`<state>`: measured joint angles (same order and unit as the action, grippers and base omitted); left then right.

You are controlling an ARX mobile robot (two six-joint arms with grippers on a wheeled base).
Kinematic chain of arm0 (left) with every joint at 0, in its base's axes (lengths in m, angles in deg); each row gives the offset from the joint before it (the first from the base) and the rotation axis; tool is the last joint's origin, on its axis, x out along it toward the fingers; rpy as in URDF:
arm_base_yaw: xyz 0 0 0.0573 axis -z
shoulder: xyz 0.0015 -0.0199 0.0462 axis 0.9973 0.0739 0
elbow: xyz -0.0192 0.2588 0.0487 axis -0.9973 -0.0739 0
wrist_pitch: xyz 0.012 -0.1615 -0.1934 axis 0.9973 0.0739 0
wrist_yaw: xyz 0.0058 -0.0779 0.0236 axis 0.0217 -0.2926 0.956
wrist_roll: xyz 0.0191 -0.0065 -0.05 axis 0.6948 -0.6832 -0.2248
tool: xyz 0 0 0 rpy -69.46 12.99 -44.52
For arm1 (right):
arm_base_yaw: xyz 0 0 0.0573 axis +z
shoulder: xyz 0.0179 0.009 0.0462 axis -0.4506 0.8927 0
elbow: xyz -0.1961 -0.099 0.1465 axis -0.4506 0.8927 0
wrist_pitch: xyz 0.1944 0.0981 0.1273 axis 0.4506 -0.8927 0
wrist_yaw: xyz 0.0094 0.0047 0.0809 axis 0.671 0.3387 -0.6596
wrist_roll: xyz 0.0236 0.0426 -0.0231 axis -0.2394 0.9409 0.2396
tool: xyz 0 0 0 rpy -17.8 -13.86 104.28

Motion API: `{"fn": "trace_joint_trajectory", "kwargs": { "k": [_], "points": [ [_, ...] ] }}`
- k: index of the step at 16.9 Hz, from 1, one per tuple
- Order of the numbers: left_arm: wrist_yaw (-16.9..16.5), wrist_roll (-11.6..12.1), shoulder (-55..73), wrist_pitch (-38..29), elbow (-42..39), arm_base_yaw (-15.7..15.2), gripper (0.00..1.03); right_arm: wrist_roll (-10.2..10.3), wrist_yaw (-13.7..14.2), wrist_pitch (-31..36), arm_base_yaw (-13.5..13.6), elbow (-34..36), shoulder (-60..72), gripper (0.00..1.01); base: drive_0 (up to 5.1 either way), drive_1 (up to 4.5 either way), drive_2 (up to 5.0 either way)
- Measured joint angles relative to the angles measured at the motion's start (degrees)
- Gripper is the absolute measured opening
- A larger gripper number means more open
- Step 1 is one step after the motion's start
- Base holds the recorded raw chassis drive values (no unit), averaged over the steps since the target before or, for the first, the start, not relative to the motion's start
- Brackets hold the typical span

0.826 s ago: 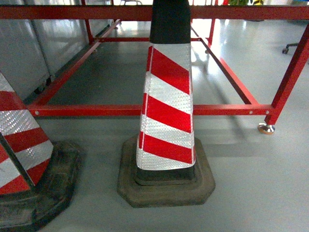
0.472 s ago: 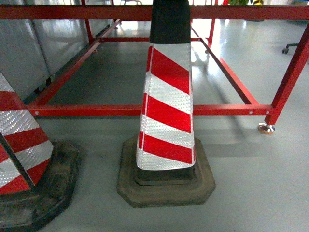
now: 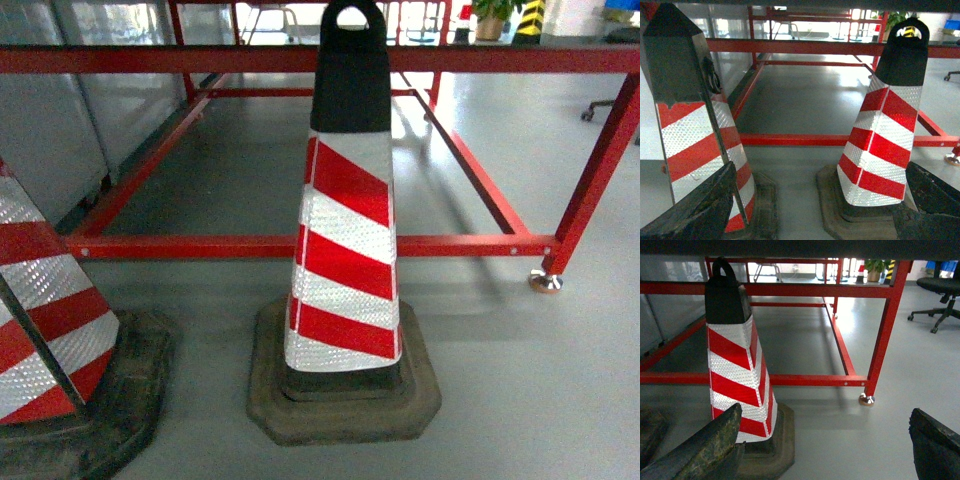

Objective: Place box next to blue box on left shelf

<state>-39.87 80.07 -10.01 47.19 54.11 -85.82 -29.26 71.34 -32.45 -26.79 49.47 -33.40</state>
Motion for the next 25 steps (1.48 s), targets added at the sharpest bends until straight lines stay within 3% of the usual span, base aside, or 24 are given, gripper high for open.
{"fn": "trace_joint_trajectory", "kwargs": {
  "k": [25],
  "points": [
    [-0.09, 0.55, 0.00, -0.28, 0.00, 0.00, 0.98, 0.00, 0.04, 0.15, 0.00, 0.00, 0.00, 0.98, 0.0, 0.00, 0.0]
  ]
}}
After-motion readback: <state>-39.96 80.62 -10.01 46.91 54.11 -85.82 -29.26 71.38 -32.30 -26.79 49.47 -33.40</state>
